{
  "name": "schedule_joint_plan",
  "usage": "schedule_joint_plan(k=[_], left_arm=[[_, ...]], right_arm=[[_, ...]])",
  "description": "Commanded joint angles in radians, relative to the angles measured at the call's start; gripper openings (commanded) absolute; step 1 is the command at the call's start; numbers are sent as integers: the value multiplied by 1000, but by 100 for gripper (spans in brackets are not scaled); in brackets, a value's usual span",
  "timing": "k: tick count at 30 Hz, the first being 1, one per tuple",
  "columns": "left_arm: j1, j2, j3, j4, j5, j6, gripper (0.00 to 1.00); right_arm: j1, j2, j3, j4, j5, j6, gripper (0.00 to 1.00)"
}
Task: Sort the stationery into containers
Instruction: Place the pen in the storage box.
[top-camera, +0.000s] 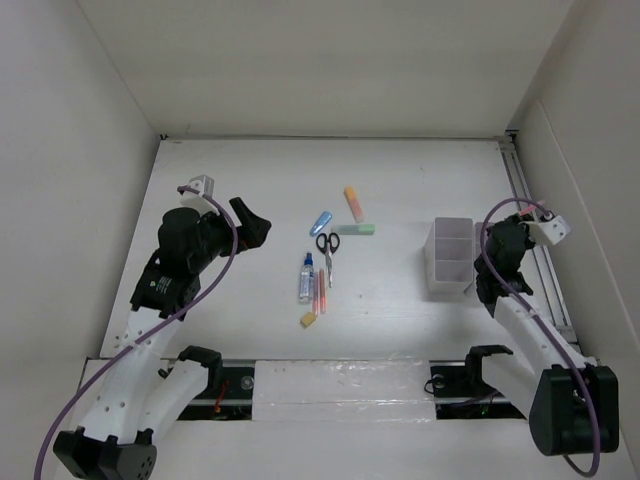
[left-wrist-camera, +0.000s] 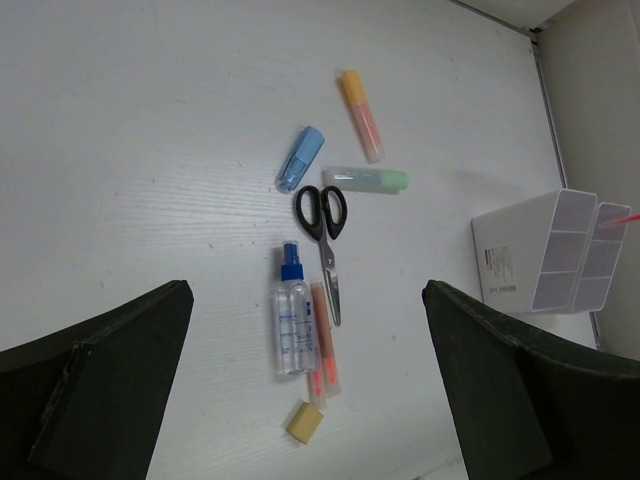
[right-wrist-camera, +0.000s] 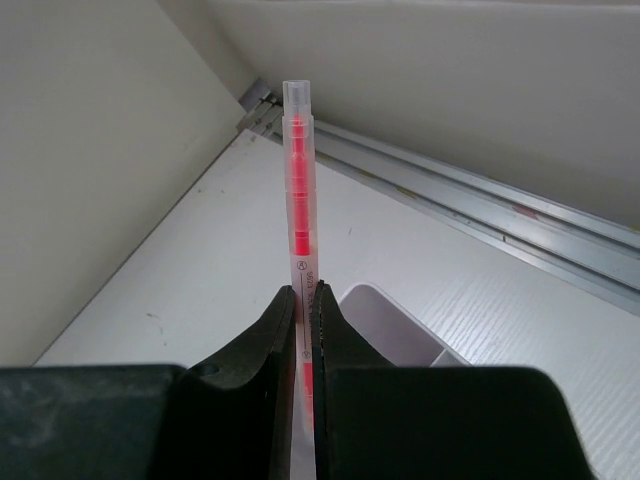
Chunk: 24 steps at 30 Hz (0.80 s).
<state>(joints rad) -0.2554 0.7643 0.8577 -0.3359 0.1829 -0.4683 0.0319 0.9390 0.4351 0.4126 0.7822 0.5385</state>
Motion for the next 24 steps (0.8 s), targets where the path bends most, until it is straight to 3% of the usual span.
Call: schedule_joint_plan(k=[1, 11, 14, 24], left_arm=[[-4, -23, -2, 23, 6, 14, 100], [-4, -23, -2, 23, 15, 14, 100], [-4, -23, -2, 23, 24, 14, 100], [-4, -34, -2, 23, 13, 14, 100]], right_arm=[[-7, 43, 40, 25, 11, 20, 0], [-7, 49, 22, 38, 11, 31, 0], [2, 38, 22, 38, 11, 31, 12], [2, 98, 40, -1, 11, 51, 11]])
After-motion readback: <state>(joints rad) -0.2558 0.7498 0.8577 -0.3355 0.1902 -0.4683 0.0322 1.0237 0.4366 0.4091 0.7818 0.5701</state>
